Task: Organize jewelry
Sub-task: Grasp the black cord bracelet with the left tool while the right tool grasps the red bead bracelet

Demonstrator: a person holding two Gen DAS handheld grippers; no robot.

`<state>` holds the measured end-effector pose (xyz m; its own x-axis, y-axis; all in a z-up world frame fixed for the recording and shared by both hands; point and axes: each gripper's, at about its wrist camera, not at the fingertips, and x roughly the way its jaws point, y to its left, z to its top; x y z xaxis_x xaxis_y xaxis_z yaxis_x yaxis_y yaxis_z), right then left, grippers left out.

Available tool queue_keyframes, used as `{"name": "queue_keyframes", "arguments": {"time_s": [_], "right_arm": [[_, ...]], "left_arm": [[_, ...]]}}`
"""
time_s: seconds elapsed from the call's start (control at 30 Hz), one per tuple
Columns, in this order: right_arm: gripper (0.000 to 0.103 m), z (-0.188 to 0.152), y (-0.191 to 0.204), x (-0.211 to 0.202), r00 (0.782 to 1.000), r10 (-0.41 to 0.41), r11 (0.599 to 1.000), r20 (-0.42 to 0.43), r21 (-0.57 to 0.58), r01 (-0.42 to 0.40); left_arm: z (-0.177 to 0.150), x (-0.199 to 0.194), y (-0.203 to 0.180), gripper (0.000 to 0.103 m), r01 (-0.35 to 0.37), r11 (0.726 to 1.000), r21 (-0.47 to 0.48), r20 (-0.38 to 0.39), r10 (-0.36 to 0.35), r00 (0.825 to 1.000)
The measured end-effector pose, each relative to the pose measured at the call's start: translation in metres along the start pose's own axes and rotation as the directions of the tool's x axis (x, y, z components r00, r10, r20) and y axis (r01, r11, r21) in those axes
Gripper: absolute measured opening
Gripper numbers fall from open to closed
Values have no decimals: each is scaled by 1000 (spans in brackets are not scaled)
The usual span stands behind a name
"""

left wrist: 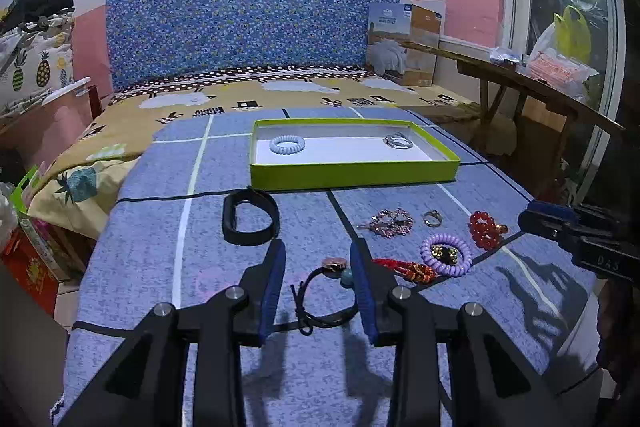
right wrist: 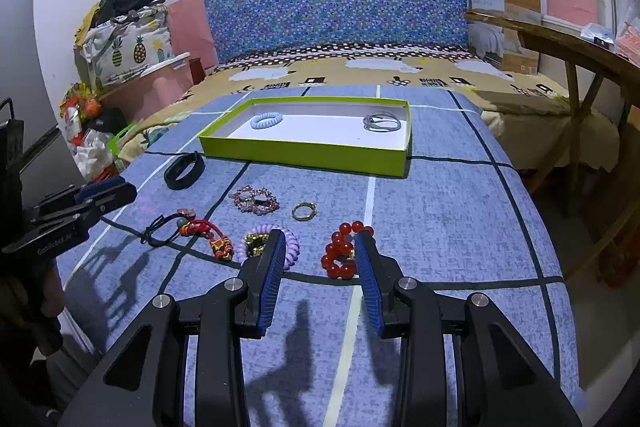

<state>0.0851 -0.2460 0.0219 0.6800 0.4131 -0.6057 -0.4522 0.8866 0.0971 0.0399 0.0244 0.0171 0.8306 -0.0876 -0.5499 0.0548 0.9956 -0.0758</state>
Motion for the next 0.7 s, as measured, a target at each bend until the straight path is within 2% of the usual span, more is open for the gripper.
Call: {"name": "queue_keyframes", "arguments": {"time_s": [0.4,0.7], "right_arm": [[37,-2,-7,17,999,-10,1000,-42,15,10],[38,-4,-17,35,996,-37,999,-84,19,39]], "left_arm": [[-11,23,0,36,-20,1000,17,-81,21,997],[-14,37,0,36,-41,999,31,-159,45,986]]}}
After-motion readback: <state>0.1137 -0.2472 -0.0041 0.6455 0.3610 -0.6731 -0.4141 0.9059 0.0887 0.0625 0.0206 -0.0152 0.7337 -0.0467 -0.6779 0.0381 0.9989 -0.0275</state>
